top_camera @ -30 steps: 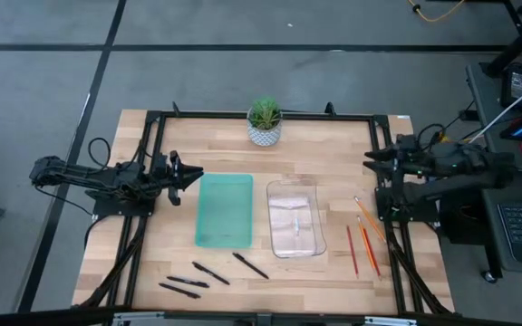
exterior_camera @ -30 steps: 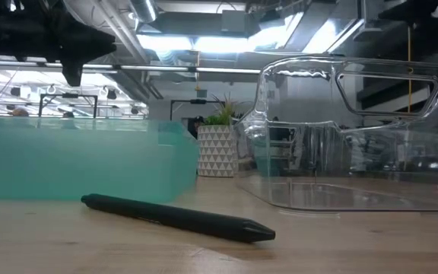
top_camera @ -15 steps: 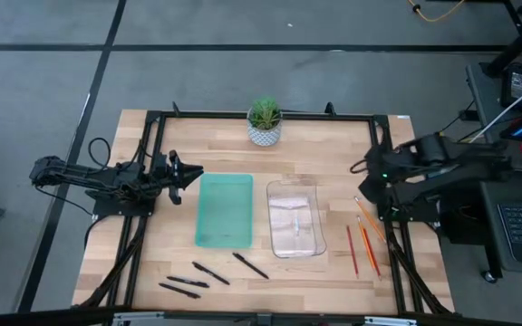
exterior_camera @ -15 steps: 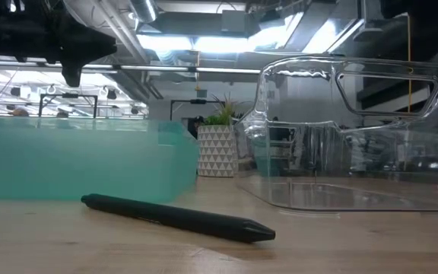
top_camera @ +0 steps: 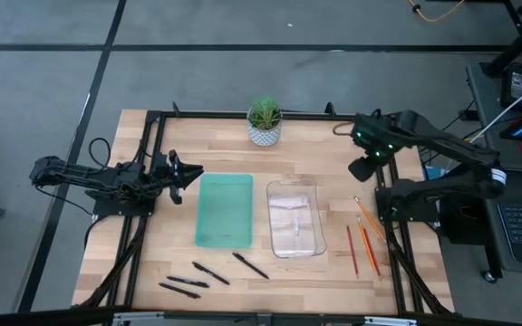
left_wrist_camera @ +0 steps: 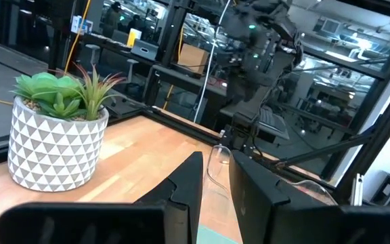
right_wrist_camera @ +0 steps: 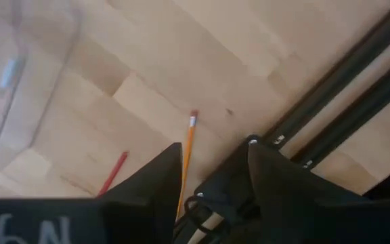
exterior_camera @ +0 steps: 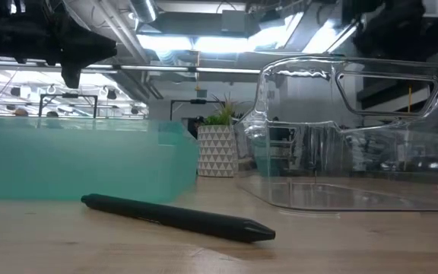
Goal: Sort pens & pencils
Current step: Put the orange pencil into the transparent bin
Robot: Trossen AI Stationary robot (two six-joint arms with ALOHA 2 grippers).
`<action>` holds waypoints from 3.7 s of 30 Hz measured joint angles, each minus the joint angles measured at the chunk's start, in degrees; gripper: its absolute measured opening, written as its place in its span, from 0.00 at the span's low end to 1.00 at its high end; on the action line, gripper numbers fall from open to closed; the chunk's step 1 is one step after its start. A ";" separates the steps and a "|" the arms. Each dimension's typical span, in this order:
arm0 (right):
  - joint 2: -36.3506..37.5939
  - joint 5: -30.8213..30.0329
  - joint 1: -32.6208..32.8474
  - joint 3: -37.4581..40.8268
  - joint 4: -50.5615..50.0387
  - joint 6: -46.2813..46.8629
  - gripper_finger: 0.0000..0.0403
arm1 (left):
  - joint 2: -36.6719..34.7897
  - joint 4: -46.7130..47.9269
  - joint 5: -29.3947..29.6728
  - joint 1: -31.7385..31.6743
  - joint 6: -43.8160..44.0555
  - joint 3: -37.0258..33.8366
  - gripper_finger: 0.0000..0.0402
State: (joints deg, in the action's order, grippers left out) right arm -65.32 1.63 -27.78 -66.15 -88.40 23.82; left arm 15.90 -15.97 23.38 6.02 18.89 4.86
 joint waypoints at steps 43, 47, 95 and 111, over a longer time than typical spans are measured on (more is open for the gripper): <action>-0.94 10.31 4.78 39.23 35.57 18.91 0.43 | -0.01 1.47 -0.09 0.01 -0.43 -0.02 0.17; -1.31 8.55 4.77 39.99 36.87 19.70 0.43 | 0.00 1.47 -0.10 0.01 -2.04 -0.02 0.17; -11.98 5.51 15.32 34.87 33.99 22.79 0.43 | -0.02 1.47 -0.55 0.02 -1.40 -0.02 0.17; -11.69 5.61 18.96 37.29 38.12 27.59 0.34 | -0.02 1.47 -0.55 0.02 -1.31 -0.02 0.17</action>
State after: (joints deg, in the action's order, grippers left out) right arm -77.01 7.24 -8.82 -28.86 -50.28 51.41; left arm 15.88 -14.50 22.83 6.04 17.58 4.84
